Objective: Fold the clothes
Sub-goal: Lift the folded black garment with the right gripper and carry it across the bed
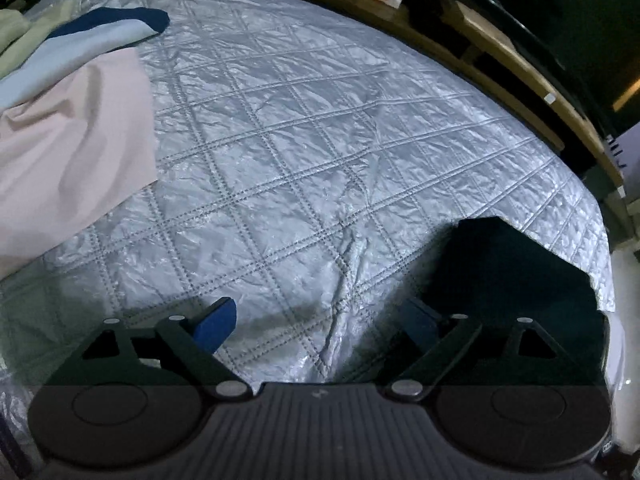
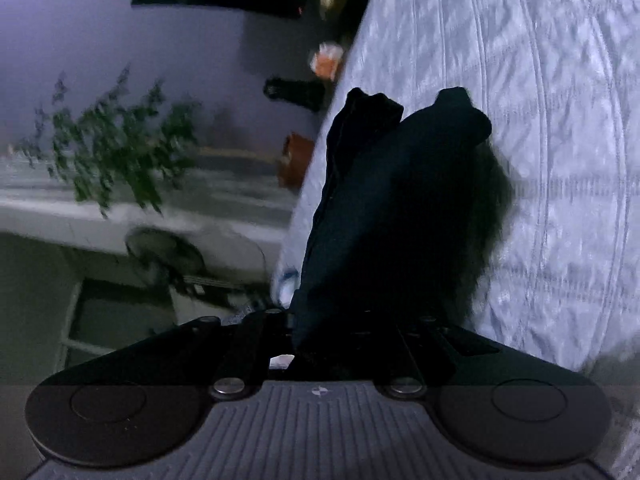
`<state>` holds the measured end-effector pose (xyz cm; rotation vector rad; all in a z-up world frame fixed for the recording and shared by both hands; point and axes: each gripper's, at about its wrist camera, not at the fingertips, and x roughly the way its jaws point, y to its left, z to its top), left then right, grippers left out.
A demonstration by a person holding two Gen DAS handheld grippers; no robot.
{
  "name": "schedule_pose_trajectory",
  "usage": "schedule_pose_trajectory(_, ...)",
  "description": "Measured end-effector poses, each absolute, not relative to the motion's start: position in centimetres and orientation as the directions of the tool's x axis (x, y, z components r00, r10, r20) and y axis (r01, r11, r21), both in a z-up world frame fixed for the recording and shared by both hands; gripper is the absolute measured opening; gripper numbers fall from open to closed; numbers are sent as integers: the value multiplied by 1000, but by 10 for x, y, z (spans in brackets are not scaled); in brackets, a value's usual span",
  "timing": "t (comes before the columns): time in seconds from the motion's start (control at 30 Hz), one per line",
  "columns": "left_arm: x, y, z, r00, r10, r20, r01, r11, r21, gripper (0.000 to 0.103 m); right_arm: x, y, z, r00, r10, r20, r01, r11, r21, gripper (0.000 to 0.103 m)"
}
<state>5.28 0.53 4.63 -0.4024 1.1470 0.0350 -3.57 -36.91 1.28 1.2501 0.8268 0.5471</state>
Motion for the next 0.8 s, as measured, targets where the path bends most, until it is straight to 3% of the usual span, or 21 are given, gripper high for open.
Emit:
schedule_pose_trajectory(0.23,53,-1,43,412,-187,-892,-209,933,-293,88,-23,-417,33,754,639,-156,41,191,981,14)
schedule_pose_trajectory(0.47,53,-8,50,433,-175,-884,-168,948,-270,88,-7,-494,82,886,456,-86,-53,284,957,14)
schedule_pose_trajectory(0.6,54,-13,48,423,-177,-889,-154,952,-264,88,-11,-531,99,960,280,25,-118,323,939,14)
schedule_pose_trajectory(0.77,51,-20,46,416,-182,-891,-128,958,-255,88,-5,-556,39,995,55,-87,66,320,945,14)
schedule_pose_trajectory(0.8,50,-21,46,415,-183,-891,-122,959,-254,88,-2,-560,19,985,17,-169,157,294,943,14)
